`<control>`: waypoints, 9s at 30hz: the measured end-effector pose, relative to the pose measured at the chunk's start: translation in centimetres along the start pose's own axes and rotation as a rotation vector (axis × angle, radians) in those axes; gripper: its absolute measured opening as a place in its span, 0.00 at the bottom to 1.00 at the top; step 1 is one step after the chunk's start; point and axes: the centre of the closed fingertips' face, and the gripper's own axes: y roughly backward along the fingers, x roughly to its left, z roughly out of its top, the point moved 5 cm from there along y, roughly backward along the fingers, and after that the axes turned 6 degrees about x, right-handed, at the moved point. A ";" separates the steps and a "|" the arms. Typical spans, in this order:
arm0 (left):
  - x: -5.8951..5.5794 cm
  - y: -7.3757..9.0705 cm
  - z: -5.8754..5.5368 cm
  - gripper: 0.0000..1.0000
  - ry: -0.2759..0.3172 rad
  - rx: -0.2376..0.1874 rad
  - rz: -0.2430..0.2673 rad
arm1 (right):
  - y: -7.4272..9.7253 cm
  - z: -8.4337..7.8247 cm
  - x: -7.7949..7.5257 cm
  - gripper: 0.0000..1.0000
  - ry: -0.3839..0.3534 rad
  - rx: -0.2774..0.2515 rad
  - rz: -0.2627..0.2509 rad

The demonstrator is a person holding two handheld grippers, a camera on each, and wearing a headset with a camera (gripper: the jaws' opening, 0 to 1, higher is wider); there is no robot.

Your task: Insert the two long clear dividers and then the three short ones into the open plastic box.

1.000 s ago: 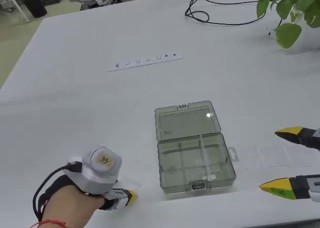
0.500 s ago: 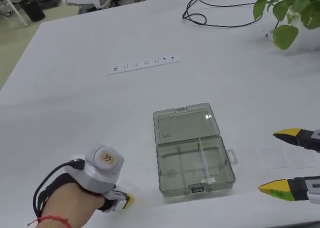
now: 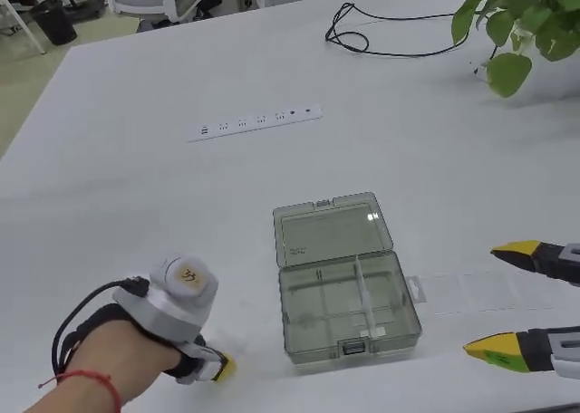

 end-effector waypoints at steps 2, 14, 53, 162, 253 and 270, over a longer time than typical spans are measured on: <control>0.0 0.0 0.0 0.31 0.009 -0.006 -0.007 | 0.0 0.0 0.1 0.76 -0.002 0.003 0.000; -0.5 0.6 -0.6 0.30 0.169 -0.124 -0.097 | -0.1 0.4 0.4 0.76 0.007 0.018 0.007; -8.1 11.1 7.3 0.30 0.278 -0.749 -0.420 | -4.0 12.8 5.2 0.34 -0.252 -0.147 0.020; -4.9 6.8 3.1 0.88 -0.269 -0.736 -0.435 | -14.3 5.8 2.5 0.06 -0.890 0.481 -0.146; -5.8 9.8 2.4 0.88 -0.182 -0.736 -0.322 | -15.7 6.0 3.5 0.20 -0.663 0.306 -0.012; -7.8 11.5 1.3 0.91 -0.141 -0.760 -0.245 | -10.5 8.2 3.1 0.33 -0.508 0.160 0.071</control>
